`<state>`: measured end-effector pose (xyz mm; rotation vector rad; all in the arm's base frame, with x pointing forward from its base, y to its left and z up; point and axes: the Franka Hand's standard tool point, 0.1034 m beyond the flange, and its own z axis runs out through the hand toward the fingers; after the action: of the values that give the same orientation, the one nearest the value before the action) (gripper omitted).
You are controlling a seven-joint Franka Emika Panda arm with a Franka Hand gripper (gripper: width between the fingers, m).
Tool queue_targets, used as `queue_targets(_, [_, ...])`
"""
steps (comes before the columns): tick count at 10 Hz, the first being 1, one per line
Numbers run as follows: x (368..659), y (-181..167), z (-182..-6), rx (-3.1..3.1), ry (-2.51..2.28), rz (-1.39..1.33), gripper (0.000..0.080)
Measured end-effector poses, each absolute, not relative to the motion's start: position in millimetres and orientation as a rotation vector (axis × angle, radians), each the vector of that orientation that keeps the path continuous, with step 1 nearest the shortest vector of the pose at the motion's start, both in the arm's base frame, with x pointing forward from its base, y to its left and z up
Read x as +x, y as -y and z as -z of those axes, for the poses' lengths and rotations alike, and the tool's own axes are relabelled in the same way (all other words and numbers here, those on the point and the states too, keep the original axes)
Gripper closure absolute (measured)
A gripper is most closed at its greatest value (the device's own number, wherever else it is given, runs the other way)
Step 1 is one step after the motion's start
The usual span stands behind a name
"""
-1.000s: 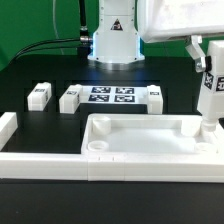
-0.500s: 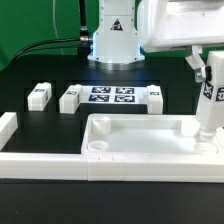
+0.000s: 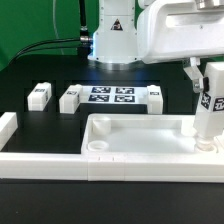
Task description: Assemble desk
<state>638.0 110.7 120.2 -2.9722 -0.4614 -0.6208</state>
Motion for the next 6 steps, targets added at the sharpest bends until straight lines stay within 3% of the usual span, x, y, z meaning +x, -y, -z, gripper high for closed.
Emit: queue_targets(6, [638,-112,-106.4,-2.973,0.459,0.597,0.0509])
